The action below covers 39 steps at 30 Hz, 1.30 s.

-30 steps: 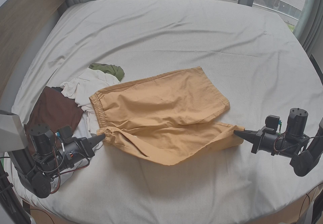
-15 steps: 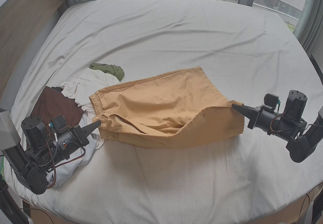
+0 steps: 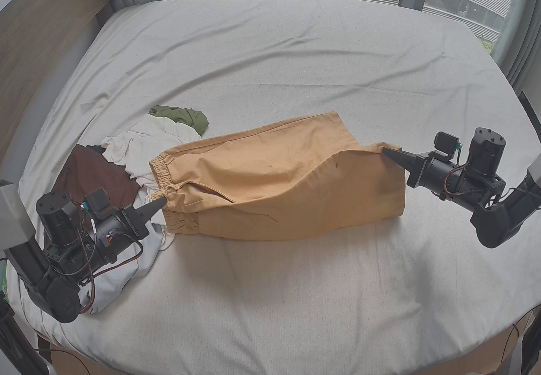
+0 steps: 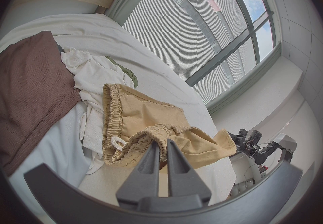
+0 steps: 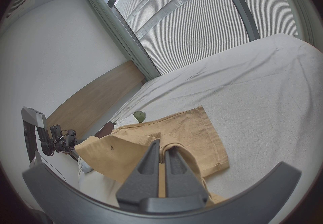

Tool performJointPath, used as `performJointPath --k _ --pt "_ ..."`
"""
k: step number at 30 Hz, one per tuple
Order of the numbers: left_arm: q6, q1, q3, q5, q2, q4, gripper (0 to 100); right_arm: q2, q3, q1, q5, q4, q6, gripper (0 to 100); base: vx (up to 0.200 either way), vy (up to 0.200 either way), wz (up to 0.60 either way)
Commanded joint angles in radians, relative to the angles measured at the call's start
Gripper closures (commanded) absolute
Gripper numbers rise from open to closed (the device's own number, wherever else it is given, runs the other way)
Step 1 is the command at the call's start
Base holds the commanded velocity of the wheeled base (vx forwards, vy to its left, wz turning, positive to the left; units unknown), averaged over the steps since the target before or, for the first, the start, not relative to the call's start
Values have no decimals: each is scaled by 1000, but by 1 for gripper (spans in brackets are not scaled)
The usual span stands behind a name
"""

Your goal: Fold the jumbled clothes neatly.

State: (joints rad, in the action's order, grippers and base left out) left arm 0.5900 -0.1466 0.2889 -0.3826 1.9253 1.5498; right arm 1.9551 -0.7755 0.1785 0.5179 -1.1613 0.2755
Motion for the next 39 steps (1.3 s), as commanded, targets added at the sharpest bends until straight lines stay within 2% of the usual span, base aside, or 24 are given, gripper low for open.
performJointPath --k 1,12,21,39 --pt "1 1 3 1 17 1 100 13 -41 2 -1 14 -1 100 0 0 0" --pt "2 15 15 2 9 1 100 16 -128 4 -2 74 -1 100 0 0 0" --pt "54 18 47 16 0 1 100 38 -240 6 -2 146 -1 100 0 0 0" --pt "82 56 85 34 18 -4 100 177 -593 41 -10 342 -12 100 0 0 0"
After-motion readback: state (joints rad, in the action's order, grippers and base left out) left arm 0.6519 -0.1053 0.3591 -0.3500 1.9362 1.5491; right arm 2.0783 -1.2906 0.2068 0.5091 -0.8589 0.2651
